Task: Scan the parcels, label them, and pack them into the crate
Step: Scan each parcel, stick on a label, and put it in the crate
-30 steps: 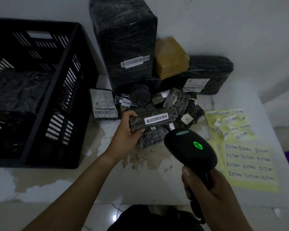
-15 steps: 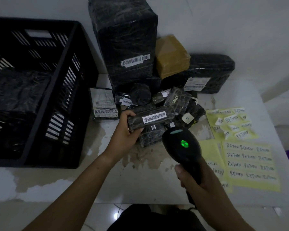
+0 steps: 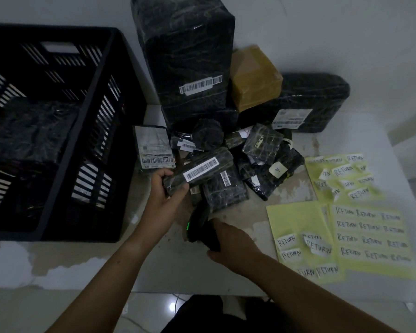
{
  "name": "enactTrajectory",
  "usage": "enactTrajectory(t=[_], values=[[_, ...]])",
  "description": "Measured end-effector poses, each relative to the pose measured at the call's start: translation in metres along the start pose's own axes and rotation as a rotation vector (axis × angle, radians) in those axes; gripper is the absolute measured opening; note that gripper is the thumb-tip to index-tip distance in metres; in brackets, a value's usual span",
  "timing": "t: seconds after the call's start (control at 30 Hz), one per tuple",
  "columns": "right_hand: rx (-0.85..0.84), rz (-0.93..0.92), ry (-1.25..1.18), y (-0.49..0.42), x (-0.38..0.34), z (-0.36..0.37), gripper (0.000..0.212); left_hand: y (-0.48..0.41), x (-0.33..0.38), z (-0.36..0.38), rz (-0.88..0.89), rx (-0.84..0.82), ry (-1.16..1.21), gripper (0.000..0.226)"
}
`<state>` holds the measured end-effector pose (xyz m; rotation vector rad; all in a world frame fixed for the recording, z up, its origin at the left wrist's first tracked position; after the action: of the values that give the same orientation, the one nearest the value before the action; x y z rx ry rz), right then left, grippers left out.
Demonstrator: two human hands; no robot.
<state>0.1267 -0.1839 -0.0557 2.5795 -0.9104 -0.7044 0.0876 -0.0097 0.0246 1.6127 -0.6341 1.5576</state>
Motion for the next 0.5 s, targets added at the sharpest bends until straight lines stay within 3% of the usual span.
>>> enactTrajectory(t=[0.27, 0.5], values=[[-0.018, -0.084, 0.169, -0.054, -0.036, 0.017, 0.075, 0.007, -0.008, -0.037, -0.043, 0.119, 0.068, 0.009], [0.003, -0.085, 0.212, -0.074, -0.044, 0.032, 0.074, 0.016, -0.017, -0.050, -0.055, 0.133, -0.005, 0.015]])
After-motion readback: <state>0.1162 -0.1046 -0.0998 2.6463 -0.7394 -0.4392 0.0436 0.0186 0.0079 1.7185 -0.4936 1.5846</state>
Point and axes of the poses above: each hand's wrist, its own y-axis away from the middle knuckle, its own z-axis out of the palm, x = y × z, the point moved 6 cm from there along -y, towards the middle knuckle, and after that the axes turned 13 degrees about y, right-handed, at the moved point
